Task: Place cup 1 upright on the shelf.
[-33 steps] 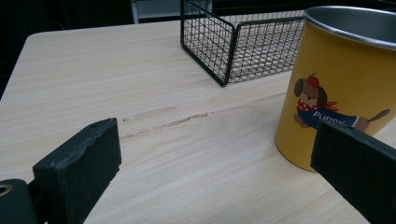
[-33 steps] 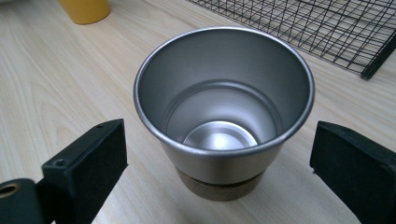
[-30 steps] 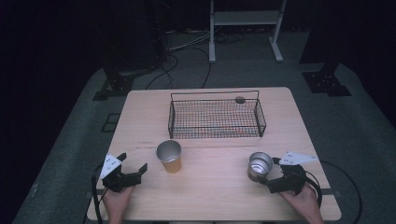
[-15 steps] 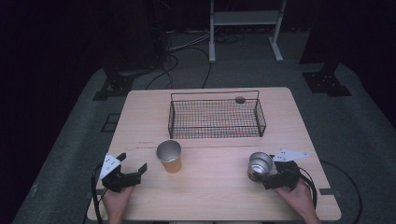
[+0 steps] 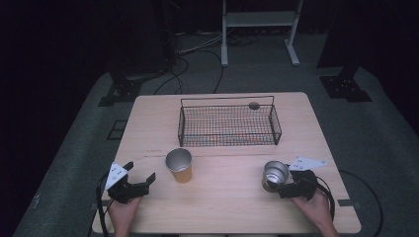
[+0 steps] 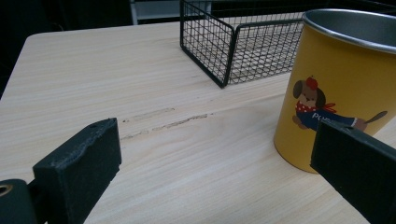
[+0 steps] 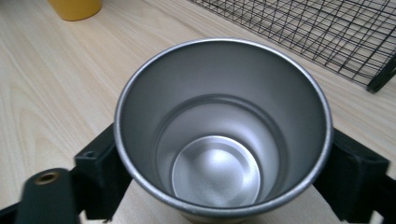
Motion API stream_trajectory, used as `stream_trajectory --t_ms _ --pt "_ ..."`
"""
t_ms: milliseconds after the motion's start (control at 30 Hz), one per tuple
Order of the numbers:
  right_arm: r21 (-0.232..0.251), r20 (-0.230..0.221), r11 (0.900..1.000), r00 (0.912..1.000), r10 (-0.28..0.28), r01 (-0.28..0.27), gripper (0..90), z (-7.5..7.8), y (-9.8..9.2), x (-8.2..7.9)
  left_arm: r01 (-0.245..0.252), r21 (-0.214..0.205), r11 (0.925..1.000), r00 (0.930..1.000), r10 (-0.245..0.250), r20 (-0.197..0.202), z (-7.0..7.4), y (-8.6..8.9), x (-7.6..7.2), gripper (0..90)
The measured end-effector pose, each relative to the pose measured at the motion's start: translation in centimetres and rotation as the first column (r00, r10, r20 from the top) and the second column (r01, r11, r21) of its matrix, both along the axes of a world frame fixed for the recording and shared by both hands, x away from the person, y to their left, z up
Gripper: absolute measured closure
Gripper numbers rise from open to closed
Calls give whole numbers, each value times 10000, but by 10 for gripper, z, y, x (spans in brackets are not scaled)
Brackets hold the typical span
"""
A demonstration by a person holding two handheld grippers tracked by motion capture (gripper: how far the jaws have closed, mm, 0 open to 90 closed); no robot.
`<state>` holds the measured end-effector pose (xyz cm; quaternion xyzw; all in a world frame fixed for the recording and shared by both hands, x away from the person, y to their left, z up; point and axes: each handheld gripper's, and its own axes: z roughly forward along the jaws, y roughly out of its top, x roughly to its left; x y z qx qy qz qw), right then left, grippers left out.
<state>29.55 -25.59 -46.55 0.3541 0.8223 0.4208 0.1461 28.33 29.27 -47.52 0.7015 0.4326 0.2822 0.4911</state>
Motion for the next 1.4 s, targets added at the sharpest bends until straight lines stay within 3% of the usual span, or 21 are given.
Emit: stream_trajectory --t_ms 200,333,667,900,1400 --pt "-197 106 9998 9999 69 -67 174 3 0 0 -28 -4 10000 10000 28 36 0 0 0 9" --pt "-63 -22 9999 9999 160 -160 176 6 0 1 -35 -10 10000 10000 35 64 1 1 0 9" --pt "-15 -202 9988 9986 487 -488 177 25 -3 5 -36 -92 10000 10000 37 76 1 4 -1 9" --pt "-42 -126 9979 9979 641 -642 176 46 -3 15 -82 -127 9999 9998 84 156 2 4 -2 9" --pt "149 -84 9972 9973 730 -728 176 71 -5 39 -84 -93 9999 9999 85 145 2 5 -3 9"
